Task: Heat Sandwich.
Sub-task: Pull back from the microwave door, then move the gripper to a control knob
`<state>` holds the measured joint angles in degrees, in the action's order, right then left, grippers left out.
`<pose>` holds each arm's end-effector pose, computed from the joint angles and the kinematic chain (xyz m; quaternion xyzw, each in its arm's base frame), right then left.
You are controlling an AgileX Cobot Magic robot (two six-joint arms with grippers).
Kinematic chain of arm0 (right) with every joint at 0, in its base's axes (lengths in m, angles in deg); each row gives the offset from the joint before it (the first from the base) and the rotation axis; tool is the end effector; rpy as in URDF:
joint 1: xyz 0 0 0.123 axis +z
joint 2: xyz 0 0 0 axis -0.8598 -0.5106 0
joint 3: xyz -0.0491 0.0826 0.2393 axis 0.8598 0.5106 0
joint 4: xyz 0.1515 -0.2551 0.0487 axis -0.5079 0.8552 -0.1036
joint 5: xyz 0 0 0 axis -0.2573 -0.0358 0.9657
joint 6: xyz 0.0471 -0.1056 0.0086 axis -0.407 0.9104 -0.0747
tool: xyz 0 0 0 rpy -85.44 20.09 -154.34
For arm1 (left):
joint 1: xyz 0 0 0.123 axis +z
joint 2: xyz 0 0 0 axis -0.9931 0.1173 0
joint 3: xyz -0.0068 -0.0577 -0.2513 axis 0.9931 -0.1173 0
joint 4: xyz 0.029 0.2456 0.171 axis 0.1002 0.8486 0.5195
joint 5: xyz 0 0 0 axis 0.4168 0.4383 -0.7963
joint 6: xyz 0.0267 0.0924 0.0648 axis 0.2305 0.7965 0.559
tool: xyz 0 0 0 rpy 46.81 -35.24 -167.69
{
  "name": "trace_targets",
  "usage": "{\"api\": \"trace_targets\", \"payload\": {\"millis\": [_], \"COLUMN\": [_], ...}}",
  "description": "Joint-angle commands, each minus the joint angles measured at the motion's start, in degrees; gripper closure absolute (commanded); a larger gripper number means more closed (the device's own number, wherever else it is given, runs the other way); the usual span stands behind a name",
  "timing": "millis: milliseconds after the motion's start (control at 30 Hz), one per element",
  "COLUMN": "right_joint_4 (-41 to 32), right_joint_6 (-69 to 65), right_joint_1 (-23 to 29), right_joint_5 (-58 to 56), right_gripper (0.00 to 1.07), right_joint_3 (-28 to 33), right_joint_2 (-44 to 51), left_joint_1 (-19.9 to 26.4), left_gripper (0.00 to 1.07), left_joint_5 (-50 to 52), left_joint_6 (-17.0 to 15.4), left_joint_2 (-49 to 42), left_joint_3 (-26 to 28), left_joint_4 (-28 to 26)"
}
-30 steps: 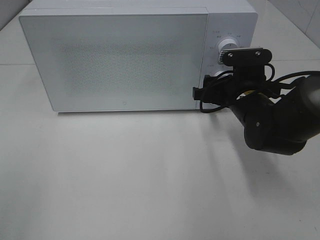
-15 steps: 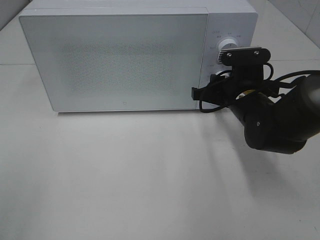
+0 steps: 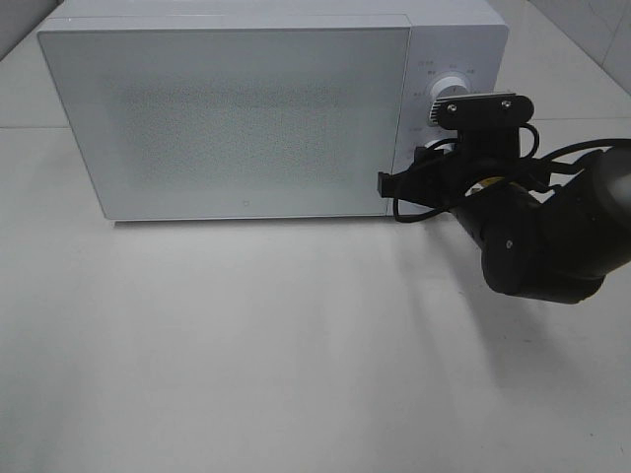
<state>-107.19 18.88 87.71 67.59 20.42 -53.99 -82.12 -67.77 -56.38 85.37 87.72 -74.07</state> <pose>0.3460 0.1279 0.0478 -0.0219 0.7676 -0.0050 0.6405 0.0893 -0.0075 0.2915 0.0216 0.8458 -0.0231 0.5326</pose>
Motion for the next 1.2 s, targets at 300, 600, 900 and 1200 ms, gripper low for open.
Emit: {"api": "trace_targets", "payload": {"millis": [300, 600, 900, 1200], "right_joint_4": [-0.4, -0.3, -0.2, 0.9], "right_joint_6": [-12.4, -28.6, -46.4, -64.7], "right_joint_1": [-0.4, -0.4, -0.4, -0.4], "right_joint_5": [1.4, -0.5, -1.3, -1.3], "right_gripper": [1.02, 1.01, 0.99, 0.99], "right_joint_3": [-0.3, -0.3, -0.3, -0.3], "right_joint_2": [0.0, 0.0, 0.0, 0.0], "left_joint_1": [0.2, 0.2, 0.2, 0.2], "left_gripper": [0.03, 0.03, 0.03, 0.03], "left_joint_5": [0.5, 0.5, 0.5, 0.5], "left_joint_6": [-0.2, -0.2, -0.2, -0.2], "left_joint_2": [-1.5, -1.5, -1.5, -1.5], "left_joint_3": [-0.2, -0.2, -0.2, -0.2], "left_joint_4": [-0.3, -0.3, -0.3, -0.3]}}
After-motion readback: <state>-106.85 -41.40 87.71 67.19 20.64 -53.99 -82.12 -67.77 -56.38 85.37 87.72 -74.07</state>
